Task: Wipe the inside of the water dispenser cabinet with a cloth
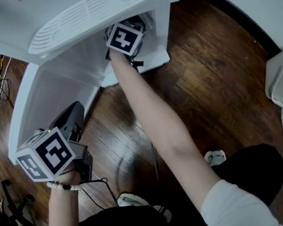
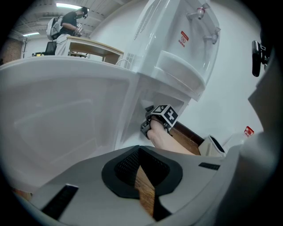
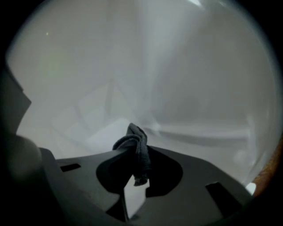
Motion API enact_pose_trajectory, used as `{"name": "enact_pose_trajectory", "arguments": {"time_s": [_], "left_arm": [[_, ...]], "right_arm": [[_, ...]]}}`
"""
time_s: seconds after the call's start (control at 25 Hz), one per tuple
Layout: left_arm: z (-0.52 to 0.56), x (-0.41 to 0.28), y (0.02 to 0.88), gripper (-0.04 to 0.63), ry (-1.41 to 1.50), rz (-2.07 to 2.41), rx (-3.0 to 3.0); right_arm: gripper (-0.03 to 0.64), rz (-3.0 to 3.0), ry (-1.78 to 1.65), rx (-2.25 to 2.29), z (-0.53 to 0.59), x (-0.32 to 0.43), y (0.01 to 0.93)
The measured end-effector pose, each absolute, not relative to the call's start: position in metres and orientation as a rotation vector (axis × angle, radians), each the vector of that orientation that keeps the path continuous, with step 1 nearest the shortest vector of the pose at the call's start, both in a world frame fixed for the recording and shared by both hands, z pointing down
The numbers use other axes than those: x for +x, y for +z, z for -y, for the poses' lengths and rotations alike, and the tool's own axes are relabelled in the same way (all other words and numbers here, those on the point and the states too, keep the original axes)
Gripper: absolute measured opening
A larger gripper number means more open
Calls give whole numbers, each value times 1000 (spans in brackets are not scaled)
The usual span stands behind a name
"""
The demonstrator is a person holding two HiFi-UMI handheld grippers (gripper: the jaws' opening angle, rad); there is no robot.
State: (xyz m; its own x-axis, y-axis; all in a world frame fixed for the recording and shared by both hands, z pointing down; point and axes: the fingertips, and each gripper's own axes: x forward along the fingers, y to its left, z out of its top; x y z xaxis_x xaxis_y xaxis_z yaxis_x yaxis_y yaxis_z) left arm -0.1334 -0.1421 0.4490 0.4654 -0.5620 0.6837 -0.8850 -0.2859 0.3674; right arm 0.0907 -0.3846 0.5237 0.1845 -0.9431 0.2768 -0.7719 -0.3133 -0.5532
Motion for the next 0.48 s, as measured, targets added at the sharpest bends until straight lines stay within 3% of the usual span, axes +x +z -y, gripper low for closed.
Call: {"name": "enact_pose_trajectory", "arguments": {"time_s": [0.48], "left_arm": [[137,-108,450,-3,595,1124,2049]], "right_arm": [[55,-1457,-1216,-2085,351,84,607]]}}
